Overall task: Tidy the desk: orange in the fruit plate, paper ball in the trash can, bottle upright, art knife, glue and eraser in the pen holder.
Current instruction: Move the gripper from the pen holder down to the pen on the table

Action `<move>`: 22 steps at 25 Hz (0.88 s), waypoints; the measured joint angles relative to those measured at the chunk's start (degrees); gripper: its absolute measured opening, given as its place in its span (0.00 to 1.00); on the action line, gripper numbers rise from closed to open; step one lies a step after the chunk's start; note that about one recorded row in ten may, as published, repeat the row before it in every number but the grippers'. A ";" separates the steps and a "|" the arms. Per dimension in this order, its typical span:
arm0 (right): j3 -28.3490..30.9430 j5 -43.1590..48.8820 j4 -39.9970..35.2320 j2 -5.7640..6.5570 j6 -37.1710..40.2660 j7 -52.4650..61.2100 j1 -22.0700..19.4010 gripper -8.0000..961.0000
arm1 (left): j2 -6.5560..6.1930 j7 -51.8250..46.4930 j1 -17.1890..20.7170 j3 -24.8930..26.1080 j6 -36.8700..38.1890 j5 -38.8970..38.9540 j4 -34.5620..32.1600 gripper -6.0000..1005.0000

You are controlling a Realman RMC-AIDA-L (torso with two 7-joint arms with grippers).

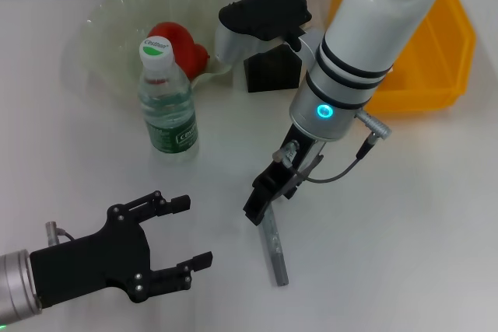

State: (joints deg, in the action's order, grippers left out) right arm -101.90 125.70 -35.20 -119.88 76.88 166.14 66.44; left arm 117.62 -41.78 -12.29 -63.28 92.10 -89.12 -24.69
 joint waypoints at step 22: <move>-0.46 -0.31 1.87 -0.01 -1.48 2.06 -0.23 0.46 | 0.53 0.31 -0.79 -0.30 -0.45 -0.05 0.08 0.80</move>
State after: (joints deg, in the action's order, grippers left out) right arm -102.36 125.39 -33.34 -119.88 75.40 168.21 66.21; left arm 118.14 -41.48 -13.08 -63.58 91.65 -89.18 -24.61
